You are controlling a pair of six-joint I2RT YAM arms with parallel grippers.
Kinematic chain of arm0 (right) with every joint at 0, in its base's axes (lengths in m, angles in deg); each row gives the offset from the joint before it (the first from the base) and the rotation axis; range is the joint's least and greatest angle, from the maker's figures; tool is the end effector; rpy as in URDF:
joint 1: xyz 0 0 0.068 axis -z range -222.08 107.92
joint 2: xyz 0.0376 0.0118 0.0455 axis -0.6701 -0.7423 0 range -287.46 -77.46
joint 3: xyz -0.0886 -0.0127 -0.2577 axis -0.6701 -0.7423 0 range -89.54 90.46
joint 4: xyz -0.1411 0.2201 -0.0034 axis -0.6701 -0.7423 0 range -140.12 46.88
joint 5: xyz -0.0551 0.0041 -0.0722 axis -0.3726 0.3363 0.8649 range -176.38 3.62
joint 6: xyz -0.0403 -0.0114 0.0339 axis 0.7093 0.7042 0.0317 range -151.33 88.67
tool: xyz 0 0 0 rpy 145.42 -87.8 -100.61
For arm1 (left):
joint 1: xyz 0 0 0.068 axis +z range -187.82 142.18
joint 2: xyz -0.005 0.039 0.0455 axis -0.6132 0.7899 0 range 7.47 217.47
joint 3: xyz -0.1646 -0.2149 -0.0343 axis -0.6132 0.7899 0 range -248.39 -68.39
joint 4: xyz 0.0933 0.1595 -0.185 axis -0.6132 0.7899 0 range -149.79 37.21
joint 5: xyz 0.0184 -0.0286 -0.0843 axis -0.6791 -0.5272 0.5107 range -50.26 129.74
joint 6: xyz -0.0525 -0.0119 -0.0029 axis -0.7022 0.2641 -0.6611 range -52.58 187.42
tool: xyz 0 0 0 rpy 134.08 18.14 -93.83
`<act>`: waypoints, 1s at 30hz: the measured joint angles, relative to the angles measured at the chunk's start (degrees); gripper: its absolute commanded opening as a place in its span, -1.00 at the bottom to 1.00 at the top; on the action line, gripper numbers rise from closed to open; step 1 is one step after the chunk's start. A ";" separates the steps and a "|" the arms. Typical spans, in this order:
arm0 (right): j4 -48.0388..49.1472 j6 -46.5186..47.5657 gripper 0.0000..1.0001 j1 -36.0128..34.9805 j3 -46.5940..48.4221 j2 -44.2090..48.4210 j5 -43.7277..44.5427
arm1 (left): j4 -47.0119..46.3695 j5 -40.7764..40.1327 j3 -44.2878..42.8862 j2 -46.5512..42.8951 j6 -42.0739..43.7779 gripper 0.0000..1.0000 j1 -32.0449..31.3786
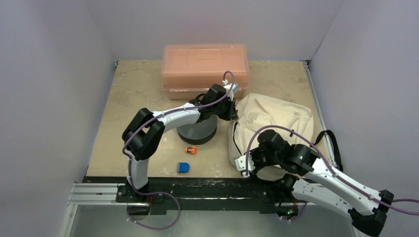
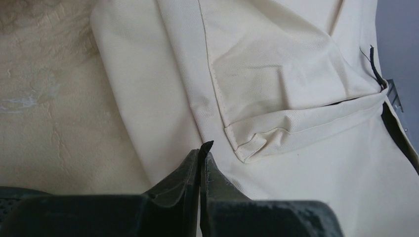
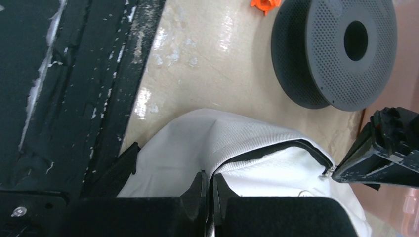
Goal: Pack the student bag
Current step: Zip the student bag at the center of the board, then adjust the student bag at the center of the board.
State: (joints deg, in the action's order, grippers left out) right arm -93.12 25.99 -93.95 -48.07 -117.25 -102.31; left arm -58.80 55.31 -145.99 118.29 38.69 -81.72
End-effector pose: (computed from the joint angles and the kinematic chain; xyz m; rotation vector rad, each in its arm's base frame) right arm 0.0739 0.1101 0.2689 -2.0204 1.2798 0.2906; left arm 0.3113 -0.3129 0.2153 0.4729 2.2790 -0.9834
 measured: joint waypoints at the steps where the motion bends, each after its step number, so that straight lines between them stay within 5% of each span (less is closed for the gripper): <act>1: 0.66 -0.07 -1.00 -0.28 -0.02 -0.66 0.09 | 1.42 -0.13 -1.16 0.63 0.63 -1.00 0.00; 3: 2.60 -1.01 -0.92 -0.57 -0.20 -1.36 0.61 | 3.63 -0.48 -3.02 1.40 1.60 -0.86 0.00; 6: 5.64 -4.33 -0.19 -0.92 -0.92 -1.62 1.44 | 7.19 -2.16 -5.79 1.66 3.28 -0.16 0.02; 8: 7.82 -7.15 0.08 -1.42 -1.36 -2.03 1.42 | 8.20 -4.22 -6.88 1.11 4.13 0.11 0.57; 10: 10.75 -9.81 0.40 -1.86 -1.40 -2.91 1.42 | 10.73 -5.70 -6.80 -1.11 4.33 0.18 1.57; 16: 17.31 -18.51 0.96 -2.12 -1.64 -3.08 6.62 | 16.70 -8.28 -2.38 -16.11 4.00 0.28 2.91; 22: 22.60 -30.58 0.98 -2.12 -3.34 2.64 24.59 | 14.93 -4.66 8.59 -28.55 -1.44 0.33 2.08; 30: 28.98 -42.53 0.88 -1.18 -2.95 3.54 48.63 | 12.94 -1.44 15.26 -23.28 -7.69 0.18 -8.44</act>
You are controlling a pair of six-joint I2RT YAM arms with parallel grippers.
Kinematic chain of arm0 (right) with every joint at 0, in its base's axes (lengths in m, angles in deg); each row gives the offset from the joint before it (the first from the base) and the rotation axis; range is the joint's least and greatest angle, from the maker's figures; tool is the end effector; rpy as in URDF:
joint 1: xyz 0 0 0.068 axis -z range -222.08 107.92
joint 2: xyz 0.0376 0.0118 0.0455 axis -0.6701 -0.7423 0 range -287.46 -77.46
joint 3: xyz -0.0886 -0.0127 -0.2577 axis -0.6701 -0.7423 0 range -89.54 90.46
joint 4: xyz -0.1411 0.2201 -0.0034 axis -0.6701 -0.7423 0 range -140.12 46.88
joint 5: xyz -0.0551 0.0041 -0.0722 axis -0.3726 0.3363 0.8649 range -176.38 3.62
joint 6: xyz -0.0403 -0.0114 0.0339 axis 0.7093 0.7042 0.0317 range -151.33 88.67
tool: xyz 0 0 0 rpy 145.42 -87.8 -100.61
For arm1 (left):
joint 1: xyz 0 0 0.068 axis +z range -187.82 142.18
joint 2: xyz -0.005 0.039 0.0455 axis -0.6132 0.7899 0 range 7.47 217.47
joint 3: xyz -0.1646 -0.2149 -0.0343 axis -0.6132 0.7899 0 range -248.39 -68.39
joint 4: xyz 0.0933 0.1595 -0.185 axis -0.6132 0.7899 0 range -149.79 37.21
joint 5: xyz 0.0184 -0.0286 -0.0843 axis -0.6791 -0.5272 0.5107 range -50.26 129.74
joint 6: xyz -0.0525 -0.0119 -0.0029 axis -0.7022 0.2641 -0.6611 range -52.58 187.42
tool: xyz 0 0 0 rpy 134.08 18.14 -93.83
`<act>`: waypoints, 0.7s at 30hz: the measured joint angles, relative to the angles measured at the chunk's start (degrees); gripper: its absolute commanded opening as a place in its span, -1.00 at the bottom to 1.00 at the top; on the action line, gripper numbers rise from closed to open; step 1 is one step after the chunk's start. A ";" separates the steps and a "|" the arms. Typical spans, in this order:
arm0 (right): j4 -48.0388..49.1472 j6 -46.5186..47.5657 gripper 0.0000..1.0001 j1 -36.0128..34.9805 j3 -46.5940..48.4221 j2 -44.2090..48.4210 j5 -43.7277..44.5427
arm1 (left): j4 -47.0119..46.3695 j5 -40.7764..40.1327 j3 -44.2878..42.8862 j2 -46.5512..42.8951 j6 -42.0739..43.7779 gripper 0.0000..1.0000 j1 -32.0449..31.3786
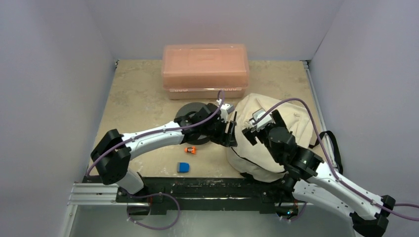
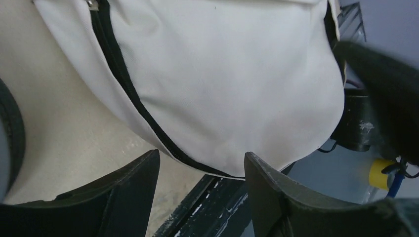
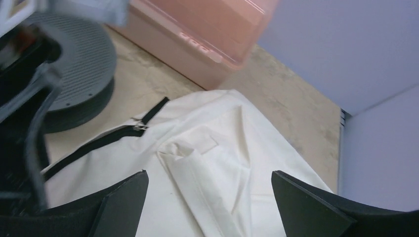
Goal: Pack the student bag
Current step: Adjust the student bag at the center of the board.
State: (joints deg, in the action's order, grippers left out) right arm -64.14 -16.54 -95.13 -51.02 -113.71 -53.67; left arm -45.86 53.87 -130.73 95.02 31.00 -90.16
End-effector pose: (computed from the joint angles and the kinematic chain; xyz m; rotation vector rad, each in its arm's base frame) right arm 0.1041 0.1067 0.3059 -0.6927 1.7104 -0.0764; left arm 0.2009 -0.2746 0.2587 0.4862 2.4259 -1.0400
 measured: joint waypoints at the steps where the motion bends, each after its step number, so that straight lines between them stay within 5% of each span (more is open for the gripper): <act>1: 0.57 -0.63 0.75 1.05 0.09 -0.44 1.40 | -0.17 0.35 0.00 0.90 -0.35 0.12 -0.87; 5: 1.07 -2.95 0.62 10.97 1.92 -5.97 2.75 | 0.28 -0.02 0.00 4.07 -1.60 -0.63 -1.62; 8: 0.98 -6.75 0.61 18.91 4.22 -12.15 3.65 | 0.96 -1.66 0.00 4.26 -0.44 -1.00 -0.83; 16: -5.81 -29.51 0.56 30.49 20.02 -27.61 -0.61 | 0.83 -2.43 0.68 3.48 3.15 -1.00 4.00; 21: -8.59 -44.41 0.46 40.13 17.70 -27.41 -9.68 | 0.76 -2.84 2.08 1.14 4.85 -1.00 5.40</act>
State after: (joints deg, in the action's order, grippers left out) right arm -72.73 -60.96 -55.00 -33.32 -141.12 -63.36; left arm -45.09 51.03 -128.66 96.15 35.85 -84.76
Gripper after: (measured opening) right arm 0.748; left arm 0.024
